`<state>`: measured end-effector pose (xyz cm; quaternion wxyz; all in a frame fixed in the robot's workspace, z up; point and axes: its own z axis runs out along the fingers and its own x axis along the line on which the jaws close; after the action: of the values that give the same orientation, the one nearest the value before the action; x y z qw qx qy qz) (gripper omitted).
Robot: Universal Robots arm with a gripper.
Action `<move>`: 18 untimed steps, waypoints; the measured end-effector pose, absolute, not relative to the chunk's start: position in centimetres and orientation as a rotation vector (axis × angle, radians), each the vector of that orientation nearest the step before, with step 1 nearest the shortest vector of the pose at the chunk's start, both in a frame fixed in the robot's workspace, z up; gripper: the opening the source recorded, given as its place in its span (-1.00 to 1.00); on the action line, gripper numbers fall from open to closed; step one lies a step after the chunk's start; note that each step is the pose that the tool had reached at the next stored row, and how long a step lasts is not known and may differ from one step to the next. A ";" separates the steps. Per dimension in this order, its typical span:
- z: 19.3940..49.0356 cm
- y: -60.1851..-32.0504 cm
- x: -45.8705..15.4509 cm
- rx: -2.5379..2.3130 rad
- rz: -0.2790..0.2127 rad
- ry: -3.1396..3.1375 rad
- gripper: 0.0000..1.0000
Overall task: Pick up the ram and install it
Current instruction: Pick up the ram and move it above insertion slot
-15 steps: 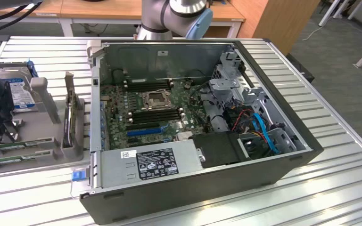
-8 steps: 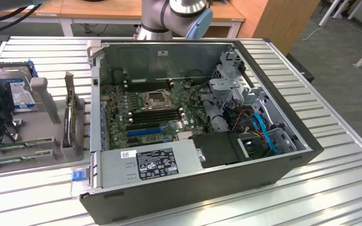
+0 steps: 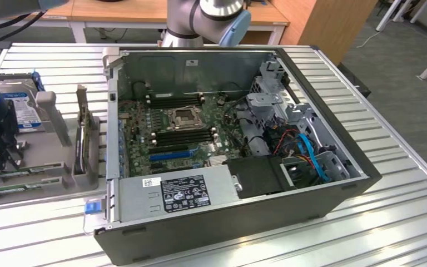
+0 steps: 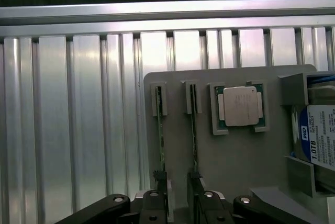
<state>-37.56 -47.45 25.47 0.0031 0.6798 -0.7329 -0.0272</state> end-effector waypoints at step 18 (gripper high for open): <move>24.3 -47.5 -37.6 2.131 -0.085 -2.298 -0.40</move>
<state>-37.57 -47.48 24.28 0.0032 0.6798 -0.7329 -0.0272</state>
